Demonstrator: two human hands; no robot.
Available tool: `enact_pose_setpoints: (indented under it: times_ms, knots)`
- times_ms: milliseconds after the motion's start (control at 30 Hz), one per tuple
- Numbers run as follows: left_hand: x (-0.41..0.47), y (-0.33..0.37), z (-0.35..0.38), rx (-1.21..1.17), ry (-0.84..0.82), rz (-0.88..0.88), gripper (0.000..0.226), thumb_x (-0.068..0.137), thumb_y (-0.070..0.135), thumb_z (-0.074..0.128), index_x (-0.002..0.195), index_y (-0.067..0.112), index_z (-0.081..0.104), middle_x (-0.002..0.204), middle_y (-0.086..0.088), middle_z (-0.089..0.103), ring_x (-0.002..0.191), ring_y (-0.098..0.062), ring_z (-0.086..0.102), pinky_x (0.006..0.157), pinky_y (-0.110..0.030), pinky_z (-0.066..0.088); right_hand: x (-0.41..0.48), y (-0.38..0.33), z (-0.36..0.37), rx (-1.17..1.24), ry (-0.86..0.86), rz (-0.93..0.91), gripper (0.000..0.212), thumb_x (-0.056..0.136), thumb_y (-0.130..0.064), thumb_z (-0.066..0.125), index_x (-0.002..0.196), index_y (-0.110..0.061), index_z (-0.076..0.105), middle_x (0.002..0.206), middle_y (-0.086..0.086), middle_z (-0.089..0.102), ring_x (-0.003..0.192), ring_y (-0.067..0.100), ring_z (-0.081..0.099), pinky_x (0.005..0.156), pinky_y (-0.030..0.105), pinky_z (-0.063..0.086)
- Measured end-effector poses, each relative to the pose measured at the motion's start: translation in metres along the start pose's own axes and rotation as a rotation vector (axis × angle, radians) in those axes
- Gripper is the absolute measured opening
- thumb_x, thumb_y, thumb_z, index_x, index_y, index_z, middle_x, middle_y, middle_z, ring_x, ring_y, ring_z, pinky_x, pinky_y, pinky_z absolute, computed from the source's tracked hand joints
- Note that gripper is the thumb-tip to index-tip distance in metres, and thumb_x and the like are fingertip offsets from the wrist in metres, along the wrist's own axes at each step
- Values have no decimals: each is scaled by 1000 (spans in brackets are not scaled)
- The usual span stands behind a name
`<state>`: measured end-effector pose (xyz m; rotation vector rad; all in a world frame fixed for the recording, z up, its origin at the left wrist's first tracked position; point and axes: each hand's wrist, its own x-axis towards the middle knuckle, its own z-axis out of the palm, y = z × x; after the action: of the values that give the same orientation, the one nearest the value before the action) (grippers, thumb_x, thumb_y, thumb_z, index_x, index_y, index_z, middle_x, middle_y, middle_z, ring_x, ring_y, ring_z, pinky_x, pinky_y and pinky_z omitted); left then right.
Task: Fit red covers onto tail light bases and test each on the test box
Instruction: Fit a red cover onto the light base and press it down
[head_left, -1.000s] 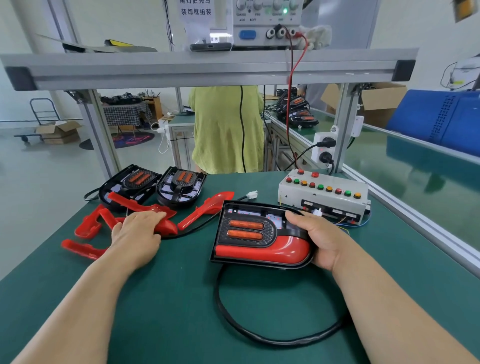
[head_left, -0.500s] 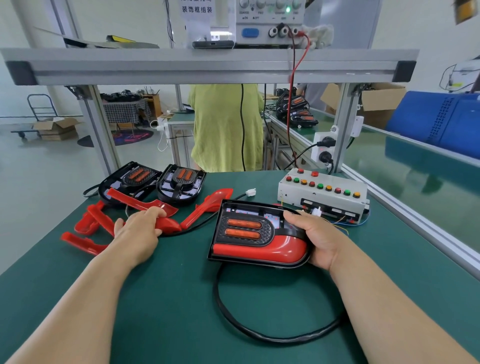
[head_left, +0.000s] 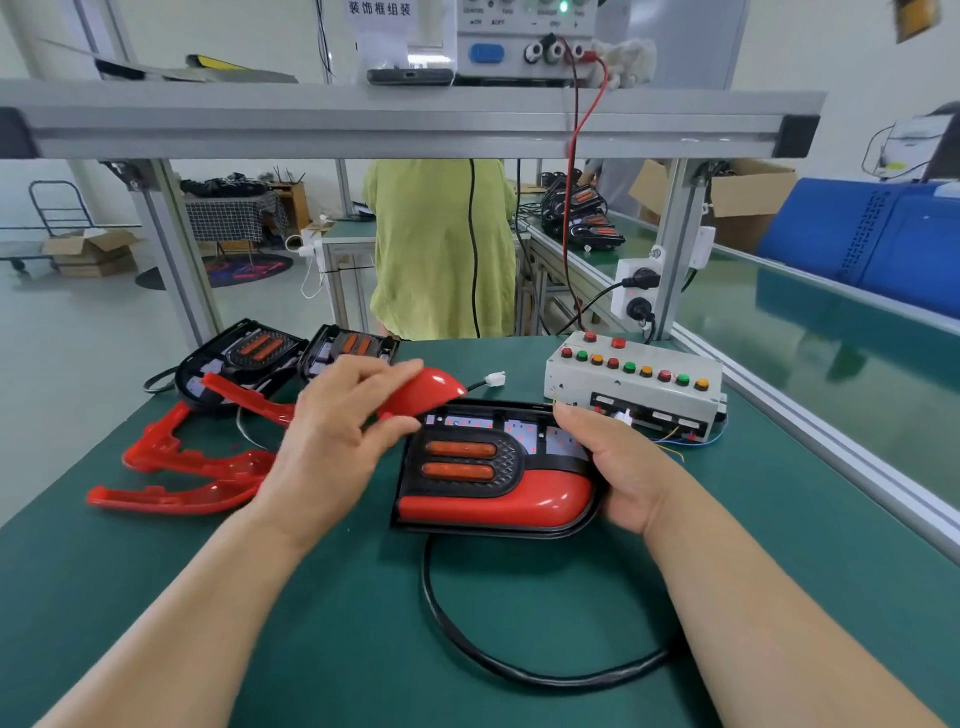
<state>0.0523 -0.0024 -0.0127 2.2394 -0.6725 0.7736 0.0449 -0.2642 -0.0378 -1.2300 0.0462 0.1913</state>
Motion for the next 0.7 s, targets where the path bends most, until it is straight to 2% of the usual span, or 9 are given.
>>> enact_pose_setpoints:
  times_ms: [100, 167, 233, 300, 400, 467, 533, 633, 700]
  knots:
    - [1, 20, 8, 76, -57, 99, 52, 82, 11, 77, 132, 14, 64, 114, -2, 61, 110, -24, 56, 101, -46, 43, -1, -1, 5, -42, -7, -28, 32, 100, -32, 50, 115, -11, 70, 113, 15, 72, 100, 29, 70, 93, 49, 53]
    - [3, 30, 14, 86, -69, 128, 52, 80, 14, 80, 130, 12, 66, 115, -2, 65, 110, -20, 57, 104, -35, 40, -2, -2, 9, -64, -12, -40, 36, 102, -34, 48, 117, -10, 69, 113, 15, 73, 103, 29, 70, 93, 48, 54]
    - [4, 41, 19, 61, -41, 117, 51, 75, 16, 84, 124, 10, 68, 113, -2, 68, 106, -12, 53, 98, -20, 34, -3, -3, 13, -96, -16, -43, 42, 101, -40, 46, 120, -9, 67, 113, 15, 72, 104, 29, 69, 89, 45, 55]
    - [5, 50, 26, 65, -35, 134, 45, 72, 15, 86, 113, 8, 70, 107, -3, 70, 101, -14, 52, 92, -23, 36, -4, -3, 16, -128, -44, -43, 52, 95, -50, 50, 121, -8, 67, 112, 18, 72, 102, 31, 69, 88, 46, 56]
    - [6, 55, 31, 65, -107, 230, 43, 69, 14, 87, 107, 5, 71, 102, -5, 72, 97, -24, 62, 89, -35, 43, -5, -2, 18, -137, -90, -74, 70, 72, -57, 66, 119, -5, 67, 111, 20, 71, 98, 31, 69, 88, 46, 56]
    - [7, 54, 34, 36, -164, 306, 45, 69, 12, 86, 110, 2, 72, 107, -6, 73, 101, -26, 66, 93, -36, 45, -5, 0, 18, -133, -97, -110, 60, 64, -46, 77, 112, -9, 70, 105, 16, 72, 88, 26, 69, 75, 38, 59]
    - [6, 51, 35, 15, -178, 329, 47, 71, 13, 84, 115, 2, 71, 114, -7, 72, 109, -23, 65, 100, -33, 44, -5, 3, 17, -110, -98, -124, 48, 63, -29, 80, 107, -12, 72, 100, 13, 74, 81, 23, 70, 68, 33, 58]
    - [5, 41, 28, -13, -168, 224, 48, 79, 21, 78, 124, 7, 69, 127, -4, 65, 121, -20, 58, 103, -43, 46, -4, 3, 14, -97, -79, -131, 43, 65, -23, 79, 106, -13, 72, 94, 11, 75, 75, 22, 70, 64, 32, 58]
    - [2, 28, 19, -62, -113, 104, 36, 85, 18, 73, 121, 14, 70, 123, 4, 64, 119, -12, 57, 103, -39, 46, -4, 2, 13, -92, -67, -118, 39, 65, -22, 78, 103, -14, 72, 90, 11, 75, 71, 22, 71, 62, 33, 59]
